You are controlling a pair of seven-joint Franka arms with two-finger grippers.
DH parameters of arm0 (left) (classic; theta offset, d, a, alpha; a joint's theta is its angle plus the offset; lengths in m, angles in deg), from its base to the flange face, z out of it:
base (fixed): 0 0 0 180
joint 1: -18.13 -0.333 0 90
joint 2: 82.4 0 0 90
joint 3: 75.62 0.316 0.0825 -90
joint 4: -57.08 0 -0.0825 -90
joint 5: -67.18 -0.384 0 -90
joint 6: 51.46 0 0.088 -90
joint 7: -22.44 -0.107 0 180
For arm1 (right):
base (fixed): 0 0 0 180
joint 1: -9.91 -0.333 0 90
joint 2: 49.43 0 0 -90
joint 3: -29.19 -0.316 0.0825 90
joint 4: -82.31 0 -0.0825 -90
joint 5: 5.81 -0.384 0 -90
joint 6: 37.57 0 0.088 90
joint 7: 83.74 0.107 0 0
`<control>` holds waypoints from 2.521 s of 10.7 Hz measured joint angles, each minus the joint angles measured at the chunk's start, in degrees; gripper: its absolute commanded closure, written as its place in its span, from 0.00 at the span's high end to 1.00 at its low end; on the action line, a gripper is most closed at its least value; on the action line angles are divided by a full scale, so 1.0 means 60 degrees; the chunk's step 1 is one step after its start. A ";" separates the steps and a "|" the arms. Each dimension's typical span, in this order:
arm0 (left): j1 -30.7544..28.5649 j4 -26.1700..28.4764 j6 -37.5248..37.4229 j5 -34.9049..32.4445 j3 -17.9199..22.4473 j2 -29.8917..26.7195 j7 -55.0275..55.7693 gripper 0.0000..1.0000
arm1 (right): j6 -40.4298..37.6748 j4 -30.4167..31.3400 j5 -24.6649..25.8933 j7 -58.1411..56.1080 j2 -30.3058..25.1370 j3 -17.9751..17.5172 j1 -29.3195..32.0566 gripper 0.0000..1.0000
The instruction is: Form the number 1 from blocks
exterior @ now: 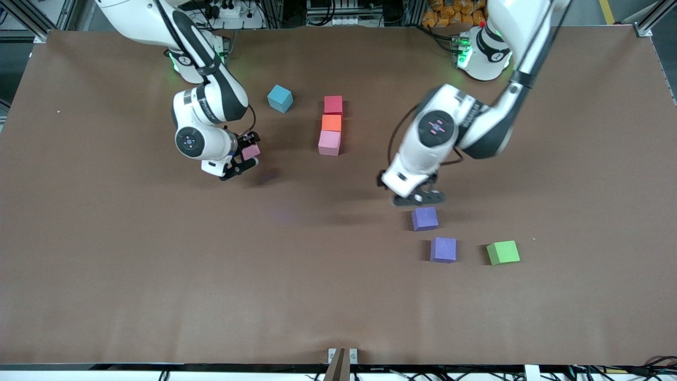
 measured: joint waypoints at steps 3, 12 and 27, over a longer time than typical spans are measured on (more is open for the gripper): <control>-0.0195 0.0001 0.0049 0.0000 0.0771 0.0202 -0.0604 1.00 | 0.0057 -0.0323 -0.0013 0.0057 -0.0199 0.0251 -0.0013 0.45; -0.0147 -0.0646 0.0967 0.0485 0.1355 0.1599 -0.1015 1.00 | -0.0130 -0.3541 -0.0039 0.5319 0.1119 0.0287 -0.2466 0.46; 0.0185 -0.0815 0.1702 0.0778 0.1361 0.2242 -0.0983 0.69 | 0.0037 -0.5417 -0.0048 0.7132 0.2931 0.0445 -0.3802 0.51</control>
